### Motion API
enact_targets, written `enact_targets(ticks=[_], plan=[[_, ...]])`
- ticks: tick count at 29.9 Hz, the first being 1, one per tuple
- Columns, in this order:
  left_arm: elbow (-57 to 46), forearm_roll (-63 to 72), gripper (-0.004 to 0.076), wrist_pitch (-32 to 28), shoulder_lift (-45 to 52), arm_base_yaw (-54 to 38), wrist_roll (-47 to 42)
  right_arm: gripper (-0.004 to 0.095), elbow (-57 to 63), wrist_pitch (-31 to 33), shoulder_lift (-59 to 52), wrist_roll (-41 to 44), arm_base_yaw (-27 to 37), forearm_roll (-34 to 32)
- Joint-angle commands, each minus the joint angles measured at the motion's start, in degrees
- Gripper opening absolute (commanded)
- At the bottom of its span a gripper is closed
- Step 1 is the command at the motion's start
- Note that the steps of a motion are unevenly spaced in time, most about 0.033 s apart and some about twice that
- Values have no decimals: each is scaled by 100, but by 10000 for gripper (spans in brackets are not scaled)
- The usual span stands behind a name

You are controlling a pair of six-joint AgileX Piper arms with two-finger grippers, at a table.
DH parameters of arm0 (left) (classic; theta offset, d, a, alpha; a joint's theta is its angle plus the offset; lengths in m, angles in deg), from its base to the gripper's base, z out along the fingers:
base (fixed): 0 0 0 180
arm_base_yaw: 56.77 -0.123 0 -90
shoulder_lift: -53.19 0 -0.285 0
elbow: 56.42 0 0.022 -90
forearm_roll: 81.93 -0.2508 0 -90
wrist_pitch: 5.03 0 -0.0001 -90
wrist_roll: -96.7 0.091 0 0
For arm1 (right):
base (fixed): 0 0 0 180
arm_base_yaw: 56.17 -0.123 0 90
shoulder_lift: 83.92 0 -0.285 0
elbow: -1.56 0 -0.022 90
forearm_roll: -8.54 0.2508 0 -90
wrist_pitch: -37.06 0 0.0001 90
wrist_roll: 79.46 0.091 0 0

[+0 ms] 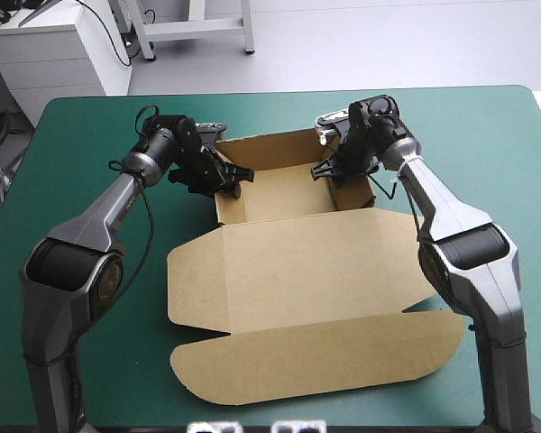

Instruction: Fold the box

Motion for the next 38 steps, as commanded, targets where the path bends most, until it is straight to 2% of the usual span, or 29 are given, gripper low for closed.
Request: enact_targets(ticks=[1,4,9,19,27,33,38], plan=[[301,116,431,-9,359,27,17,508,-65,145,-385,-111,-40,249],[444,116,431,167,359,27,4,509,-121,145,-565,-118,14,99],[740,99,431,446,359,27,28,509,-333,145,-787,-163,190,352],[943,-348,431,955,359,27,-121,514,-347,145,-888,-308,199,291],[1597,-360,431,1163,359,27,-527,514,-347,145,-943,-308,199,293],[2014,-339,430,1172,371,27,-765,514,-366,145,-1274,-254,199,13],[2024,-339,351,1172,675,27,-635,514,-366,145,-1750,-197,199,-4]])
